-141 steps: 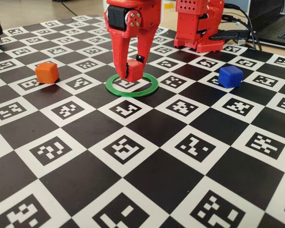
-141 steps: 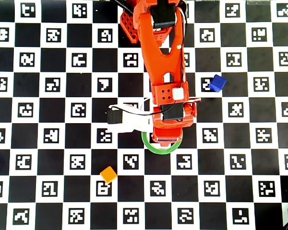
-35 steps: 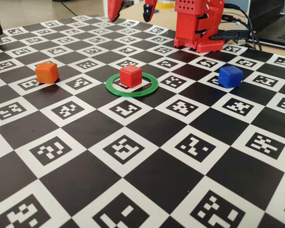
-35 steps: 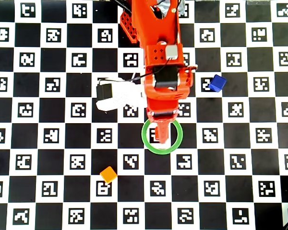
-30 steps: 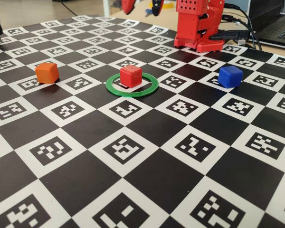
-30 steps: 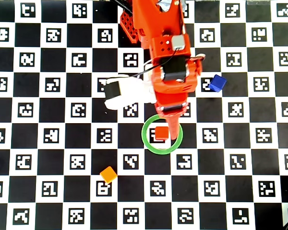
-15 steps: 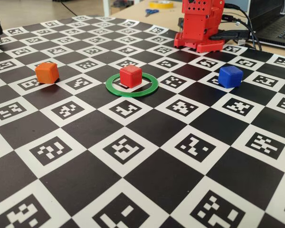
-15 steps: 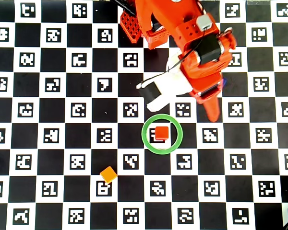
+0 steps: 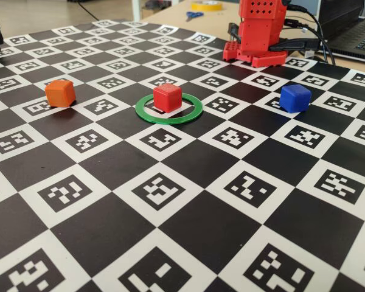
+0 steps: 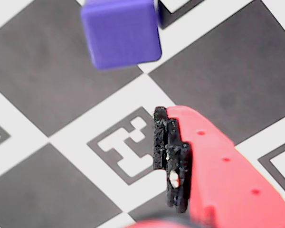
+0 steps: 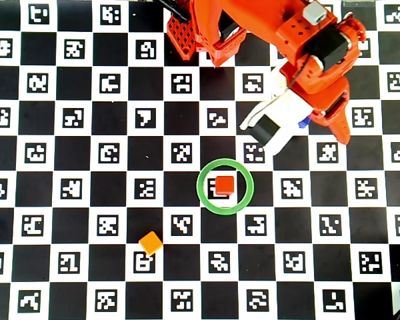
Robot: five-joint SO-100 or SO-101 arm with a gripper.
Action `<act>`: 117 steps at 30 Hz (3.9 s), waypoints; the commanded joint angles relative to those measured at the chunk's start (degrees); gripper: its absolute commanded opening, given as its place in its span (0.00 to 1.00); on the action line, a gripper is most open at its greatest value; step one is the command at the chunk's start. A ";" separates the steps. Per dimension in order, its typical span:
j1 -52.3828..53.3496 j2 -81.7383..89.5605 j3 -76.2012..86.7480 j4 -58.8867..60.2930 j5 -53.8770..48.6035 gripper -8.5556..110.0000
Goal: Grab the red cube then put it in the green circle then put the blue cube on top and finally the orange cube on top
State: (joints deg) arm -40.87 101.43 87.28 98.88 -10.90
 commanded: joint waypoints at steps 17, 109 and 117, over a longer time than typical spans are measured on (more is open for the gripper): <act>-3.43 0.62 14.94 -12.74 -5.54 0.51; -5.89 -10.81 32.87 -36.65 -1.67 0.19; -3.60 -10.11 29.71 -31.90 -2.20 0.18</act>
State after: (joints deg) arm -45.62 90.18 120.41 63.98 -13.01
